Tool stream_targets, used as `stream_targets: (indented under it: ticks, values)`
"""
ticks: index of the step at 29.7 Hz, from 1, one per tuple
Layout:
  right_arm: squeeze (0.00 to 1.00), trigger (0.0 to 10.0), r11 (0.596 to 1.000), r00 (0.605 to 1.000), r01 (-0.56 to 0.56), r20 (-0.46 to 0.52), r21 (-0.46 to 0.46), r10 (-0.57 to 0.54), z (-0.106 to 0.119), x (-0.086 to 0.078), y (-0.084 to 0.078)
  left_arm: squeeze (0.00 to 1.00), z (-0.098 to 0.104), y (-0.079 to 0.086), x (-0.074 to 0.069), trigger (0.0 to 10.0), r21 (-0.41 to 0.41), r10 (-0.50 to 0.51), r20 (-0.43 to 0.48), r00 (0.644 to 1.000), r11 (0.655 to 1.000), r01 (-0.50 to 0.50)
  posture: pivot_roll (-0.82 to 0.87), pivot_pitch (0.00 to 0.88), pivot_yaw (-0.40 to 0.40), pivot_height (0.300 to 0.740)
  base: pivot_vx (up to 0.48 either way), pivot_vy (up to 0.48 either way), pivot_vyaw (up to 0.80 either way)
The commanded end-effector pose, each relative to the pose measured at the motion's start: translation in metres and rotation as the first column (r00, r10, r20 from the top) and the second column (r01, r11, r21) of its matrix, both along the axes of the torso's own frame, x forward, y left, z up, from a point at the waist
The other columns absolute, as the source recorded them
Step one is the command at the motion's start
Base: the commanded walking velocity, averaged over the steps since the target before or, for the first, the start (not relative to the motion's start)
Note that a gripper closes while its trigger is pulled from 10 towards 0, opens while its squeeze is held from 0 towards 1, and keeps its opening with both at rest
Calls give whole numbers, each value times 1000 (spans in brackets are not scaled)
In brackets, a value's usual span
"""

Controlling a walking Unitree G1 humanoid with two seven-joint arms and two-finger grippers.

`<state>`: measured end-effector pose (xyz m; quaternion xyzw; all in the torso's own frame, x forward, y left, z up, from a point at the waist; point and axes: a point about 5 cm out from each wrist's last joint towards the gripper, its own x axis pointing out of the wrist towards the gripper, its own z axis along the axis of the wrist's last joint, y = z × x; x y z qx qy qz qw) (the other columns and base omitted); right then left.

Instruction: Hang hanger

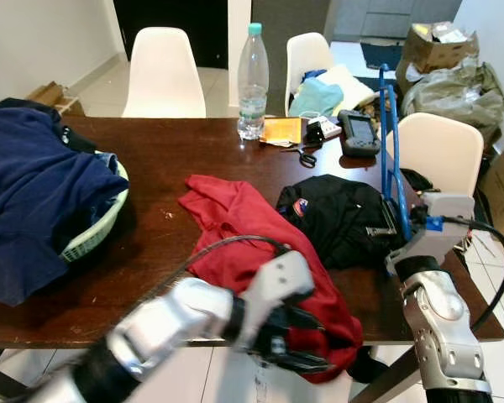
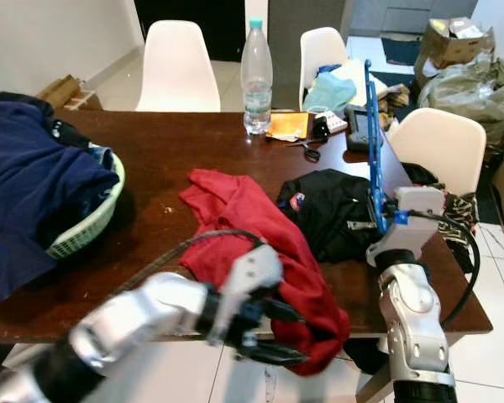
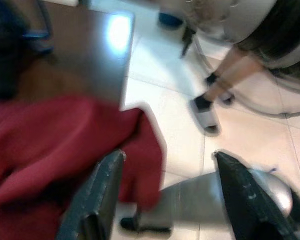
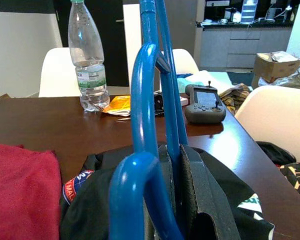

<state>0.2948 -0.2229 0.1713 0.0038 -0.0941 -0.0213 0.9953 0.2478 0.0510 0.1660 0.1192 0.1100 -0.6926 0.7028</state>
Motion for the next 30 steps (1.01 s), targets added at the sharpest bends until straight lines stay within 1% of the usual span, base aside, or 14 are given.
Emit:
stream_targets:
  ticks: [1, 2, 3, 4, 9, 10, 17, 18, 19, 20, 21, 22, 24, 30]
  values:
    - [0, 10000, 999, 984, 21, -179, 37, -14, -37, -5, -2, 1000, 5, 9, -1, 10000, 12, -20, 18, 1000, 1000, 20, 75, 121, 25, 740, 0, 0, 0]
    - [0, 10000, 999, 984, 21, -180, 36, -14, -37, -5, -2, 1000, 11, 34, 3, 10000, 101, -19, 75, 997, 995, 11, 78, 123, 24, 740, 0, 0, 0]
    - [0, 10000, 999, 984, 21, -180, 36, -14, -37, -5, -2, 1000, 11, 34, 3, 10000, 101, -19, 75, 997, 995, 11, 78, 123, 24, 740, 0, 0, 0]
    - [0, 10000, 999, 983, 20, -181, 36, -14, -37, -5, -2, 1000, 14, 62, 7, 10000, 235, -5, 135, 991, 972, -27, 81, 125, 23, 740, 0, 0, 0]
    - [0, 10000, 999, 983, 19, -182, 37, -12, -37, -5, -2, 1000, 17, 86, 11, 10000, 350, 16, 180, 983, 934, -79, 83, 126, 22, 740, 0, 0, 0]
    - [0, 10000, 999, 983, 17, -184, 38, -10, -38, -5, -1, 1000, 22, 108, 20, 10000, 432, 72, 257, 964, 883, -182, 82, 128, 22, 740, 0, 0, 0]
    - [0, 10000, 999, 983, 16, -185, 38, -9, -38, -5, -1, 1000, 36, 131, 45, 10000, 371, 280, 393, 876, 823, -430, 81, 130, 22, 740, 0, 0, 0]
    - [0, 10000, 999, 982, 17, -186, 37, -9, -38, -6, -1, 0, 38, 139, 60, 10000, 306, 400, 449, 799, 771, -558, 82, 130, 22, 740, 0, 0, 0]
    - [0, 10000, 999, 982, 16, -187, 37, -9, -38, -6, -1, 0, 38, 149, 78, 10000, 210, 540, 515, 666, 673, -709, 80, 132, 20, 740, 0, 0, 0]
    - [0, 10000, 999, 982, 16, -187, 37, -9, -38, -6, -1, 0, 38, 149, 78, 10000, 210, 540, 515, 666, 673, -709, 80, 132, 20, 740, 0, 0, 0]
    - [0, 10000, 999, 982, 16, -187, 37, -8, -38, -6, -1, 0, 37, 158, 91, 10000, 131, 635, 550, 543, 576, -807, 83, 133, 18, 740, 0, 0, 0]
    - [0, 10000, 999, 982, 16, -187, 37, -8, -38, -6, -1, 0, 37, 158, 91, 10000, 131, 635, 550, 543, 576, -807, 83, 133, 18, 740, 0, 0, 0]
    - [0, 10000, 999, 983, 13, -185, 39, -6, -38, -5, 0, 0, 31, 163, 106, 10000, 1, 744, 522, 417, 489, -872, 82, 126, 15, 740, 0, 0, 0]
    - [0, 10000, 999, 983, 9, -182, 41, -1, -36, -2, 1, 0, 25, 153, 117, 10000, -108, 800, 450, 398, 491, -865, 77, 123, 14, 740, 0, 0, 0]
